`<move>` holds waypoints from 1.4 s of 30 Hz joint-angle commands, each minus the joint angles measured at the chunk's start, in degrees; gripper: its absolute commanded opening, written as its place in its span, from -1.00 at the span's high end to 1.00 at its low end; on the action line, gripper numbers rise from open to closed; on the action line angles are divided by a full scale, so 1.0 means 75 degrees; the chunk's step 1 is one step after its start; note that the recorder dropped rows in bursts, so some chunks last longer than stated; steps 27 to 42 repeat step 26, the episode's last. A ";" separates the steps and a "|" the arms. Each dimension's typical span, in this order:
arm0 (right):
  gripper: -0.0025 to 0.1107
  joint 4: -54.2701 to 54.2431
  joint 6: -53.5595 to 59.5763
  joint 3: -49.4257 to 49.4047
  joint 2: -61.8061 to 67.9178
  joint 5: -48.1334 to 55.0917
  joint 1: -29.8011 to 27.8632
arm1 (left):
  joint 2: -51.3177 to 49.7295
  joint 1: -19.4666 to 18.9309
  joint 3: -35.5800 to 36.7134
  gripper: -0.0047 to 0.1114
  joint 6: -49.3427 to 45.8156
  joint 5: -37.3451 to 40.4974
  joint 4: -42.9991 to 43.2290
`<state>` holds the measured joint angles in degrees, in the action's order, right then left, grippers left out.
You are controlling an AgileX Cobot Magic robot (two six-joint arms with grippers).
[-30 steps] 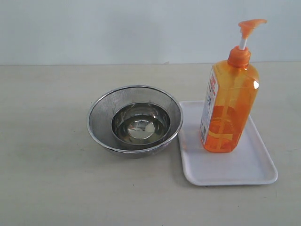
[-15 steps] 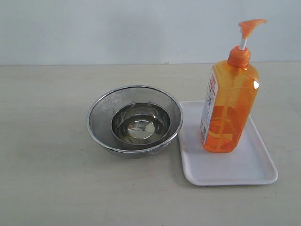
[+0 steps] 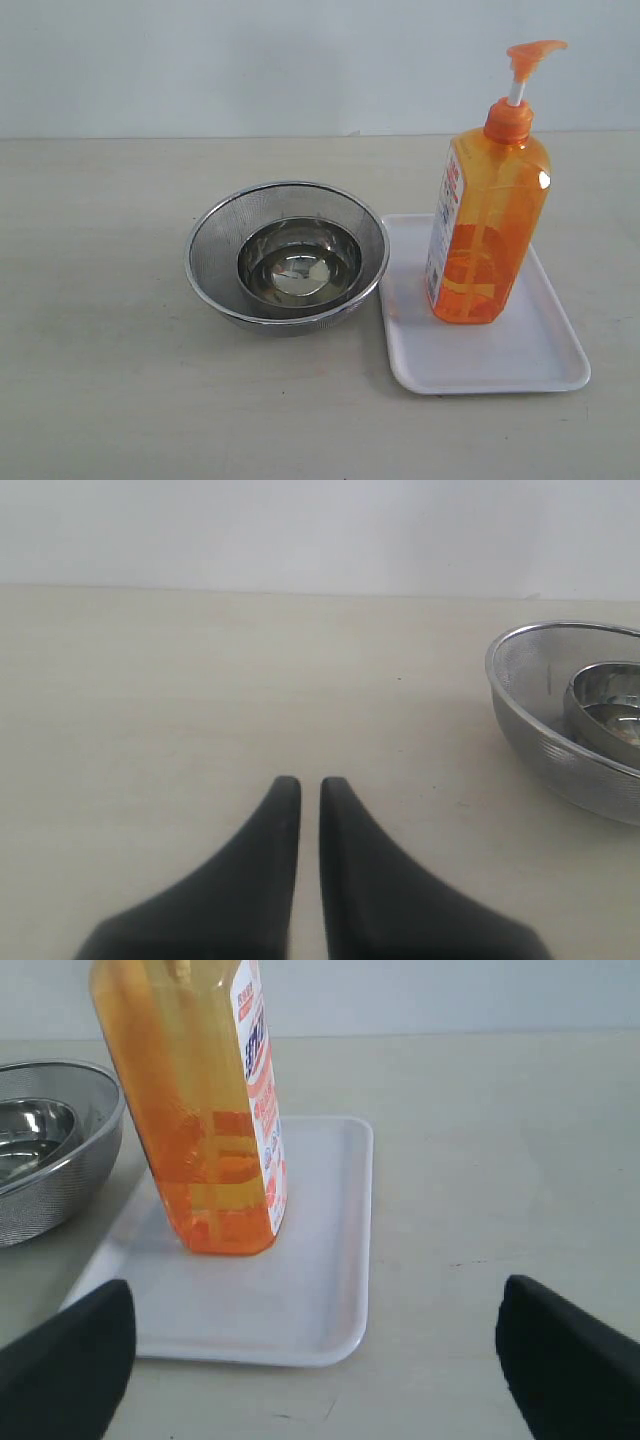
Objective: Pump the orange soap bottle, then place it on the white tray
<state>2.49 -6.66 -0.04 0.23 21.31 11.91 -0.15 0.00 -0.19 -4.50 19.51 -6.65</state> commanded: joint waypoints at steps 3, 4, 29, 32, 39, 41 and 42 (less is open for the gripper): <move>-0.59 0.0064 0.0018 0.0006 -0.0031 -0.0037 -0.0051 | 0.0020 -0.0003 0.0026 0.81 0.0021 -0.0027 -0.0056; -0.59 0.0065 0.0018 0.0006 -0.0031 -0.0037 -0.0051 | 0.0020 -0.0003 0.0026 0.81 0.0021 -0.0027 -0.0056; -0.59 -0.0055 0.0018 0.0006 -0.0031 -0.0055 -0.0051 | 0.0020 -0.0003 0.0026 0.81 0.0021 -0.0027 -0.0056; -0.59 -0.0055 0.0018 0.0006 -0.0031 -0.0055 -0.0051 | 0.0020 -0.0003 0.0026 0.81 0.0021 -0.0027 -0.0056; -0.59 -0.0055 0.0018 0.0006 -0.0031 -0.0055 -0.0051 | 0.0020 -0.0003 0.0026 0.81 0.0021 -0.0027 -0.0056; -0.59 -0.0055 0.0018 0.0006 -0.0031 -0.0055 -0.0051 | 0.0020 -0.0003 0.0026 0.81 0.0021 -0.0027 -0.0056; -0.59 -0.0055 0.0018 0.0006 -0.0031 -0.0055 -0.0051 | 0.0020 -0.0003 0.0026 0.81 0.0021 -0.0027 -0.0056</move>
